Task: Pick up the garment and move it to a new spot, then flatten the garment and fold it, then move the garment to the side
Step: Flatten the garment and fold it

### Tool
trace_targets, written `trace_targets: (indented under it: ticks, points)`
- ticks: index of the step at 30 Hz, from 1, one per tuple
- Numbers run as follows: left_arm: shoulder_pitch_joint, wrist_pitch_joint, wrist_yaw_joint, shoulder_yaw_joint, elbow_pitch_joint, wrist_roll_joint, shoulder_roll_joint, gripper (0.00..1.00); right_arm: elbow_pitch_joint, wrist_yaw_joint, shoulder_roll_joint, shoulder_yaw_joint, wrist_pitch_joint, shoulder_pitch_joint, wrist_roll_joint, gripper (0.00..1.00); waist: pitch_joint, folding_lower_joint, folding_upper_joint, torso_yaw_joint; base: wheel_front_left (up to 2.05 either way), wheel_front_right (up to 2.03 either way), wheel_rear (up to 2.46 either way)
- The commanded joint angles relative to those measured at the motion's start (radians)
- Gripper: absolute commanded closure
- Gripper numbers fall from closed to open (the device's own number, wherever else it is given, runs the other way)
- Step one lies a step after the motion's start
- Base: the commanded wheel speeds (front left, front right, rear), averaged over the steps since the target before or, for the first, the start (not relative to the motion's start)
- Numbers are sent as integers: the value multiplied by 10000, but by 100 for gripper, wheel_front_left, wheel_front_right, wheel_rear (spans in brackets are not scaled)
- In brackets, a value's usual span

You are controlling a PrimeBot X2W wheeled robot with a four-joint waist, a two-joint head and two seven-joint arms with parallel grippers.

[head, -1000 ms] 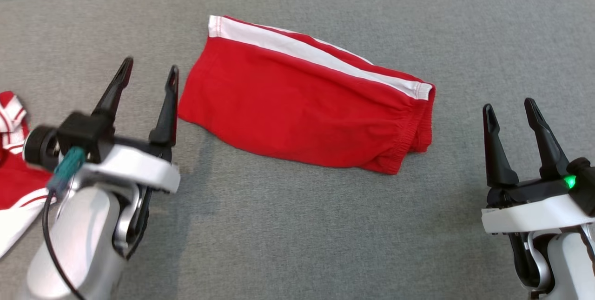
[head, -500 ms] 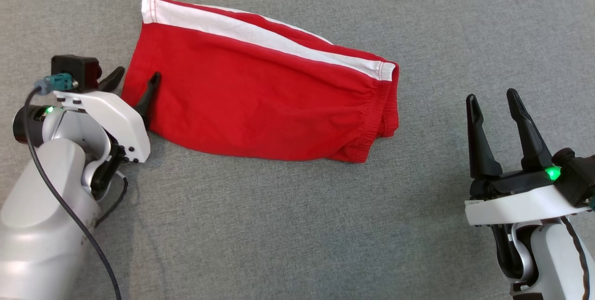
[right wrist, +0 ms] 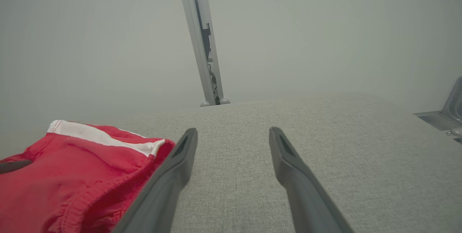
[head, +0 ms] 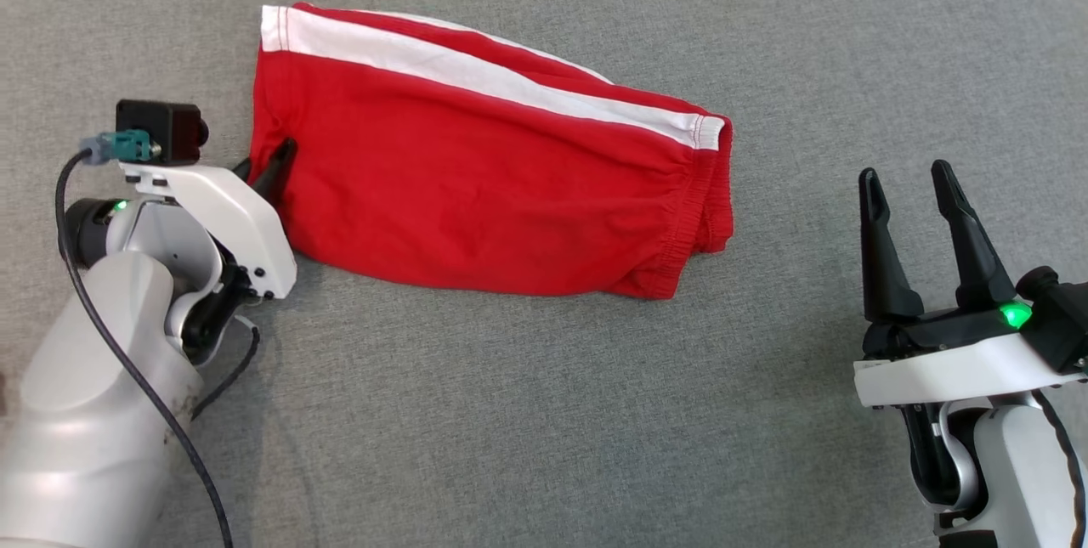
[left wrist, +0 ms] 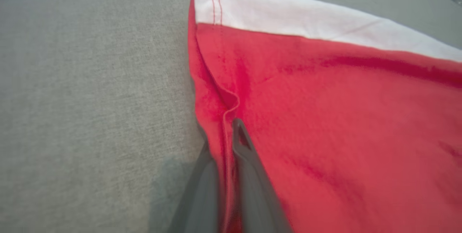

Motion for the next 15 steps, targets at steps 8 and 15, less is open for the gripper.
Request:
trace_targets:
  ticks: [8,15]
  points:
    - [1762,-1032,912,397,-1680,-263,-179,100,59,2,-219,-116,-9,288,162,0,-393,0,-1,426,0,0,0]
    - [3564,-1242,1891,452,-4578,-130,-68,100,198,2,-432,-108,-9,520,233,0,-784,0,-1,885,0,0,0]
